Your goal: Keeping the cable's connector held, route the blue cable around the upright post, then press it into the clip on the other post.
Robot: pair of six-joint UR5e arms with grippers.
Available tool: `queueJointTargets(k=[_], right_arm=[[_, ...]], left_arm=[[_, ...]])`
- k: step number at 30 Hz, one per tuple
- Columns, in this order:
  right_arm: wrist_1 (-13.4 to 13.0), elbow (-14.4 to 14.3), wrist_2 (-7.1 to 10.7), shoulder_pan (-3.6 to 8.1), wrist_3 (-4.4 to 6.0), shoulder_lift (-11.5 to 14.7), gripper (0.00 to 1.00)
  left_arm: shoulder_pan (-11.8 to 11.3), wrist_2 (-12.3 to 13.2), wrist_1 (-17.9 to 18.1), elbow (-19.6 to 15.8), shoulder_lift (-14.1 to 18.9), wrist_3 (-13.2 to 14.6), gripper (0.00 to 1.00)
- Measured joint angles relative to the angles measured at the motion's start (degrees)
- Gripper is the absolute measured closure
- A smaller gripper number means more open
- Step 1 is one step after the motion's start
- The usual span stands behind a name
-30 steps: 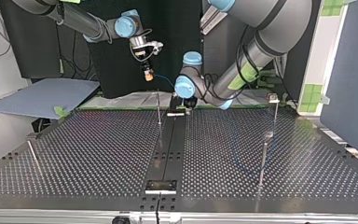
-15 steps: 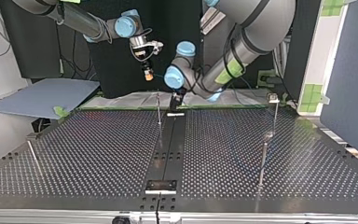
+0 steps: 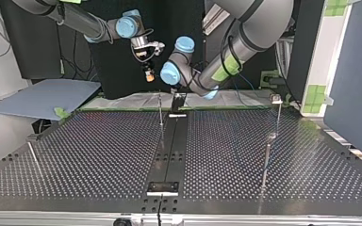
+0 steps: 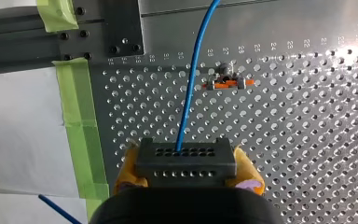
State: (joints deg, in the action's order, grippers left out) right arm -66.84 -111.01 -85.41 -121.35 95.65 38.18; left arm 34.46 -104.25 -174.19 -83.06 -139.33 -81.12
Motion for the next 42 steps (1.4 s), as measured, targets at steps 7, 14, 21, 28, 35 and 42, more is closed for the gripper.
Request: queueJointTargets(k=[7, 14, 21, 28, 35, 42], right_arm=[[-0.13, -0.03, -0.03, -0.15, 0.00, 0.00, 1.00], [-0.30, -0.01, -0.03, -0.17, 0.10, 0.01, 1.00], [-0.32, 0.01, -0.03, -0.16, 0.14, 0.01, 1.00], [-0.21, 0.01, -0.03, -0.17, 0.06, 0.01, 1.00], [-0.12, 0.02, -0.07, 0.07, 0.02, -0.01, 1.00], [-0.17, 0.03, -1.29, 0.97, 0.12, 0.01, 1.00]], left_arm=[[0.71, 1.59, 0.03, 0.00, 0.00, -0.35, 0.01], [1.04, 0.14, 0.21, -0.01, 0.00, -0.51, 0.01], [1.15, -2.23, 1.70, 0.01, 0.00, -0.76, 0.44], [1.23, -4.64, 2.98, 0.01, 0.00, -1.31, 1.00], [1.25, -5.14, 3.85, -0.01, 0.00, -1.89, 1.00], [1.32, -4.79, 4.49, 0.00, -0.05, -2.12, 1.00]])
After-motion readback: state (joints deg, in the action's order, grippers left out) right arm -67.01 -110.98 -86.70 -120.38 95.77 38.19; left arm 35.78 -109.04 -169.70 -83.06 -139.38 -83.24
